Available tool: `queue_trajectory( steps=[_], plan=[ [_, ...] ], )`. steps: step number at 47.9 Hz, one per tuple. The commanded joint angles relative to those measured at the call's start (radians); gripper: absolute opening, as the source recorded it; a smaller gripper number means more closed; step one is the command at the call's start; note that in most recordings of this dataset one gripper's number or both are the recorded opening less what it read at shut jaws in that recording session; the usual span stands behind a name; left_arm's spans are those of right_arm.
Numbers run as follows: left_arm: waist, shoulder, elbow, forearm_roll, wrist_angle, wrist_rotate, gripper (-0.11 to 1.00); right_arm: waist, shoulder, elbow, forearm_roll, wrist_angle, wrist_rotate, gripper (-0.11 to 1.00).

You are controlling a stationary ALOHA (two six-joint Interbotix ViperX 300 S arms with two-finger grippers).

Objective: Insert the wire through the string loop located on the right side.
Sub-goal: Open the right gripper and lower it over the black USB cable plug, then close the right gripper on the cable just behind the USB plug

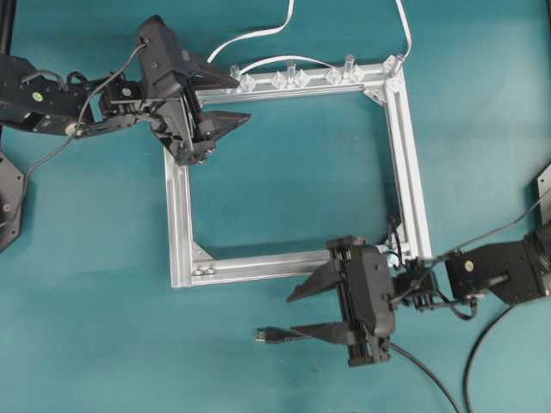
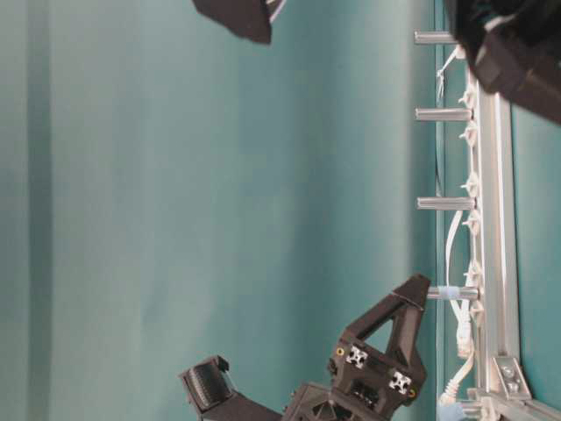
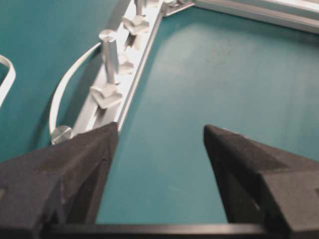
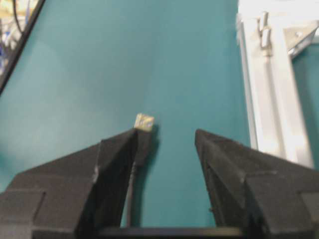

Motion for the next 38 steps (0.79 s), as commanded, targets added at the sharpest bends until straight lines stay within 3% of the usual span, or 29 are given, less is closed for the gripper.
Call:
queue_trajectory(
  steps=[1, 10, 20, 38],
  plan=[
    [-0.006, -0.023, -0.005, 0.003, -0.003, 0.008, 0.72, 0.031, -0.025, -0.012, 0.04, -0.011, -0.005, 0.62],
    [-0.014, -0.02, 0.003, 0.003, -0.003, 0.008, 0.72, 0.061, -0.002, -0.015, 0.147, -0.011, -0.075, 0.62],
    [-0.02, -0.015, 0.006, 0.003, -0.003, 0.008, 0.72, 0.081, 0.061, -0.06, 0.229, -0.043, -0.146, 0.62],
    [-0.04, -0.02, 0.026, 0.003, -0.003, 0.006, 0.72, 0.084, 0.118, -0.089, 0.242, -0.048, -0.155, 0.62]
  ],
)
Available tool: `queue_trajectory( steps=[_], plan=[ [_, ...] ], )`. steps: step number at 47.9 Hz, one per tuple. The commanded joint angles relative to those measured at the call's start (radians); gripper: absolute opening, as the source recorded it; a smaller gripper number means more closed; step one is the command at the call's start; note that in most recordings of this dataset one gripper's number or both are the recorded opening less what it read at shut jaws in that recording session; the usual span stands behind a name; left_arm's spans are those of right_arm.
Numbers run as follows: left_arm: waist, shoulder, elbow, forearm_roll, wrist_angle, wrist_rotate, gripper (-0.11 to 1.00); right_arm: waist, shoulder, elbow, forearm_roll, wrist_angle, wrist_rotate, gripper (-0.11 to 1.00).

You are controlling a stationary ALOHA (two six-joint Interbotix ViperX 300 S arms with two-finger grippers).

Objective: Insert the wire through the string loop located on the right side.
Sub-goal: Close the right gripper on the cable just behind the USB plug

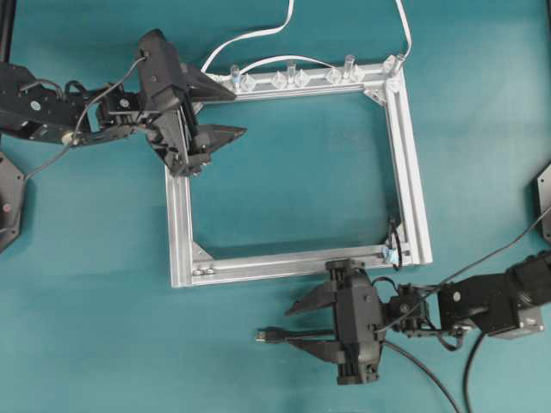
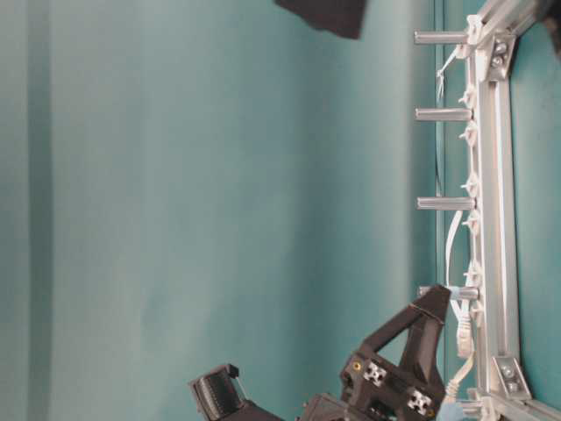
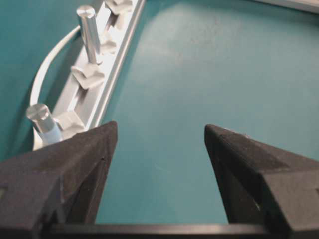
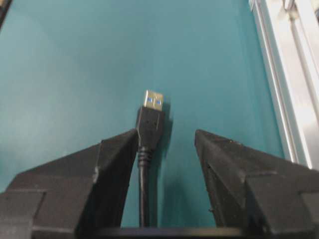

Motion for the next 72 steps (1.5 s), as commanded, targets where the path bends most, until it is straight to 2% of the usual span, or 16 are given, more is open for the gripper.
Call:
queue_trajectory(
  steps=[1, 27, 51, 54, 59, 62, 72],
  plan=[
    [-0.008, -0.023, -0.003, 0.003, -0.005, 0.006, 0.72, 0.005, -0.012, -0.017, 0.0, -0.009, -0.002, 0.62],
    [-0.011, -0.018, 0.018, 0.003, -0.005, 0.006, 0.72, 0.021, 0.051, -0.049, 0.0, -0.009, 0.0, 0.62],
    [-0.011, -0.017, 0.021, 0.003, -0.005, 0.006, 0.72, 0.02, 0.057, -0.034, 0.003, 0.014, 0.0, 0.6],
    [-0.011, -0.018, 0.021, 0.003, -0.005, 0.005, 0.72, 0.017, 0.058, -0.034, 0.002, 0.032, 0.0, 0.52],
    [-0.011, -0.02, 0.021, 0.003, -0.005, 0.005, 0.72, 0.017, 0.058, -0.034, 0.002, 0.077, 0.0, 0.25],
    [-0.011, -0.023, 0.021, 0.003, -0.005, 0.003, 0.72, 0.015, 0.058, -0.037, 0.003, 0.103, 0.002, 0.13],
    [-0.011, -0.023, 0.02, 0.003, -0.005, 0.0, 0.72, -0.008, 0.058, -0.064, 0.003, 0.189, 0.008, 0.12]
  ],
)
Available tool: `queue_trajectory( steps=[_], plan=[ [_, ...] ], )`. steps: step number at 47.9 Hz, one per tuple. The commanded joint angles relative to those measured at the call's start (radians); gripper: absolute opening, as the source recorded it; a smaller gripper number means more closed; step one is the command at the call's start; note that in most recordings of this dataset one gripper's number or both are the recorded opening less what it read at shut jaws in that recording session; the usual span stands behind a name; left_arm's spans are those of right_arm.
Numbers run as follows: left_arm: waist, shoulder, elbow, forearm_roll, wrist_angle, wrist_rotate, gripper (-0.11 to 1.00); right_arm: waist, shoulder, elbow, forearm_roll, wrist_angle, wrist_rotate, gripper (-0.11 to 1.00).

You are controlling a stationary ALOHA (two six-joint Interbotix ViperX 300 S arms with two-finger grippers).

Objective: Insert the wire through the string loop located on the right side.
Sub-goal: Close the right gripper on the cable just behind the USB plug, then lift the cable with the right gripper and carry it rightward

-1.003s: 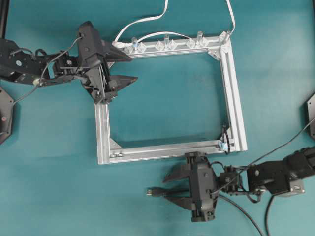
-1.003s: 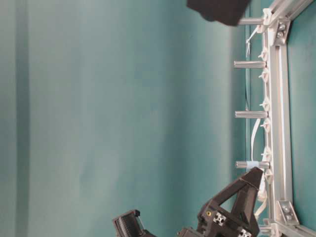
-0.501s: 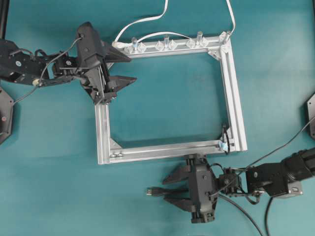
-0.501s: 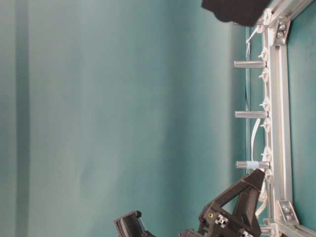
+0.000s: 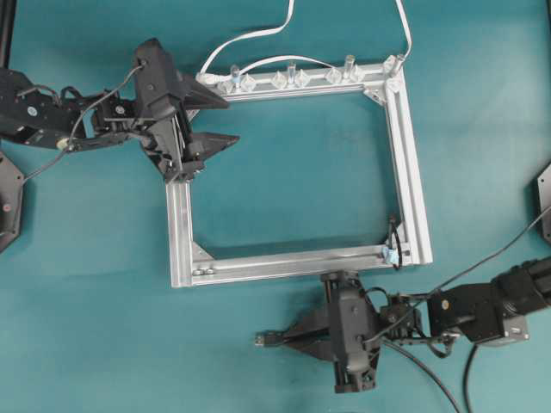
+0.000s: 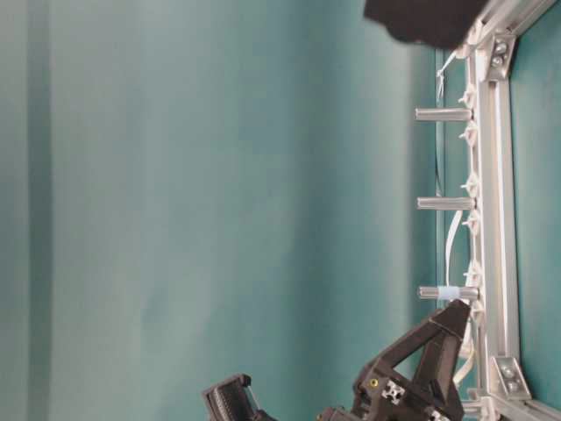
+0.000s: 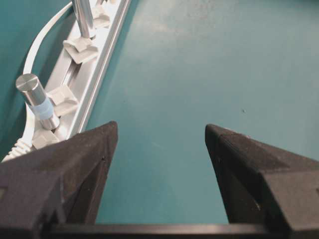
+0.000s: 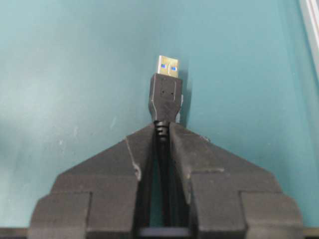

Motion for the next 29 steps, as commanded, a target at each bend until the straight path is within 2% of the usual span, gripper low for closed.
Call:
queue_trajectory(
  steps=[1, 17, 29],
  plan=[
    [-0.003, -0.021, -0.011, 0.003, -0.003, -0.002, 0.72, -0.011, 0.0, -0.014, 0.002, 0.041, 0.003, 0.12],
    [-0.005, -0.021, -0.009, 0.003, -0.003, -0.003, 0.72, -0.014, -0.018, -0.009, 0.002, 0.049, -0.005, 0.12],
    [-0.005, -0.021, -0.008, 0.003, -0.003, -0.005, 0.72, -0.037, -0.092, 0.005, -0.003, 0.091, -0.015, 0.12]
  ],
)
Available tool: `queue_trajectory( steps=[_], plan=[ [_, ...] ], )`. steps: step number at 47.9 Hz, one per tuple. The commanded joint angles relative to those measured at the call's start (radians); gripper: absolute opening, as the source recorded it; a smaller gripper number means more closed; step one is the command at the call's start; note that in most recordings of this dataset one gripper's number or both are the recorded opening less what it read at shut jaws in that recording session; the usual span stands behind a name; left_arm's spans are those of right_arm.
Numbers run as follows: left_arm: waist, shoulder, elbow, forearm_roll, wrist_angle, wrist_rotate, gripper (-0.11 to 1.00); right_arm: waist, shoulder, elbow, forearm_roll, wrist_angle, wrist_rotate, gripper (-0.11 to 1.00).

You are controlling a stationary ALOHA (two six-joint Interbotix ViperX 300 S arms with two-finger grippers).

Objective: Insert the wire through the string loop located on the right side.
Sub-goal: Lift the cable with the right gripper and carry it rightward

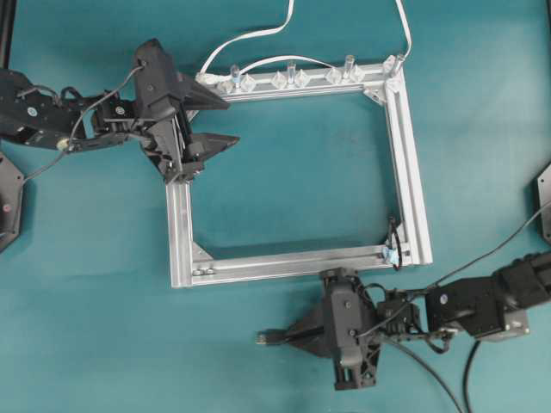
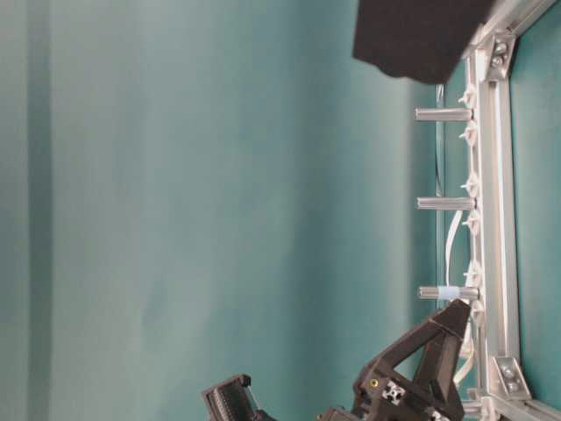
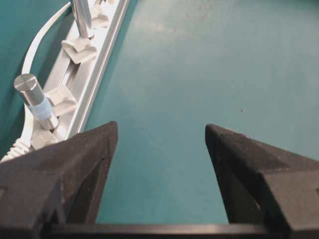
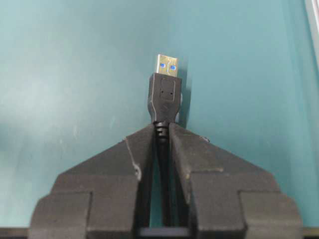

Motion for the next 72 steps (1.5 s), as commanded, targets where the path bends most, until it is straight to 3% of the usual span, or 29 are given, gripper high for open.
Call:
queue_trajectory(
  steps=[1, 20, 72],
  plan=[
    [-0.003, -0.023, -0.008, 0.003, -0.005, -0.002, 0.72, -0.018, -0.058, 0.0, -0.002, 0.026, -0.011, 0.12],
    [-0.003, -0.025, -0.014, 0.003, 0.003, -0.006, 0.72, -0.071, -0.173, 0.0, -0.003, 0.146, -0.147, 0.12],
    [-0.037, -0.025, -0.009, 0.003, 0.038, -0.014, 0.72, -0.083, -0.229, -0.014, -0.023, 0.225, -0.15, 0.12]
  ],
)
